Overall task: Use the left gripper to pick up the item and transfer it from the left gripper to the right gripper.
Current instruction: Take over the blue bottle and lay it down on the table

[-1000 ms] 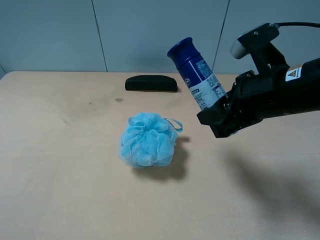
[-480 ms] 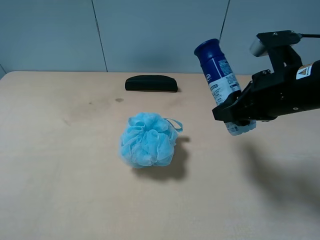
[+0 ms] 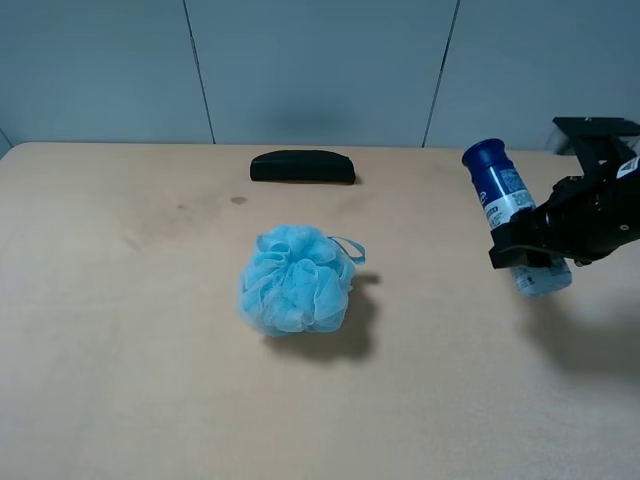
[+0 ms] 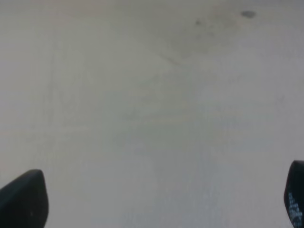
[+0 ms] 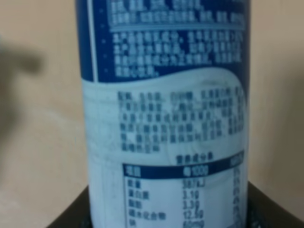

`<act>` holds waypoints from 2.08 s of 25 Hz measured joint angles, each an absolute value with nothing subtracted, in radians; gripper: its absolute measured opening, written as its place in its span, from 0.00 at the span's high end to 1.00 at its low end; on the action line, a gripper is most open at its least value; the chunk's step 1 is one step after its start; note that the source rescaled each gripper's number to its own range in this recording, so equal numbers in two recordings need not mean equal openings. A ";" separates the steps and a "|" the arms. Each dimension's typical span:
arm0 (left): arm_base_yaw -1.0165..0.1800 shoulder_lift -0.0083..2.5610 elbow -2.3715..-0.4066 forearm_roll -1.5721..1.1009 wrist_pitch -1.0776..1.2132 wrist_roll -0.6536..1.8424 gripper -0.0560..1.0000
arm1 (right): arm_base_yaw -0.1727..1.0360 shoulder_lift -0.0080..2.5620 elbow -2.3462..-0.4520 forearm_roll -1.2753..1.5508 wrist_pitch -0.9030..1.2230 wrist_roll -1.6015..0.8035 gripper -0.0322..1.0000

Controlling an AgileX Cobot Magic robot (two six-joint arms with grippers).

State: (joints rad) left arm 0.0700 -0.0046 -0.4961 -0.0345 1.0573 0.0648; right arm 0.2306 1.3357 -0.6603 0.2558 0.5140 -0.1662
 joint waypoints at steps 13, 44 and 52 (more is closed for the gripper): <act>0.070 -0.005 -0.496 -0.034 1.057 0.065 0.00 | 0.231 1.597 -0.660 0.256 0.356 -0.166 0.87; 0.070 -0.005 -0.496 -0.034 1.057 0.065 0.00 | 0.231 1.628 -0.665 0.301 0.307 -0.189 0.13; 0.070 -0.005 -0.496 -0.034 1.057 0.065 0.00 | 0.231 1.628 -0.665 0.301 0.307 -0.189 0.02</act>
State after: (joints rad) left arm 0.0700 -0.0046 -0.4961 -0.0345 1.0573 0.0648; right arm 0.2306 1.6276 -0.6654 0.3014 0.3070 -0.1893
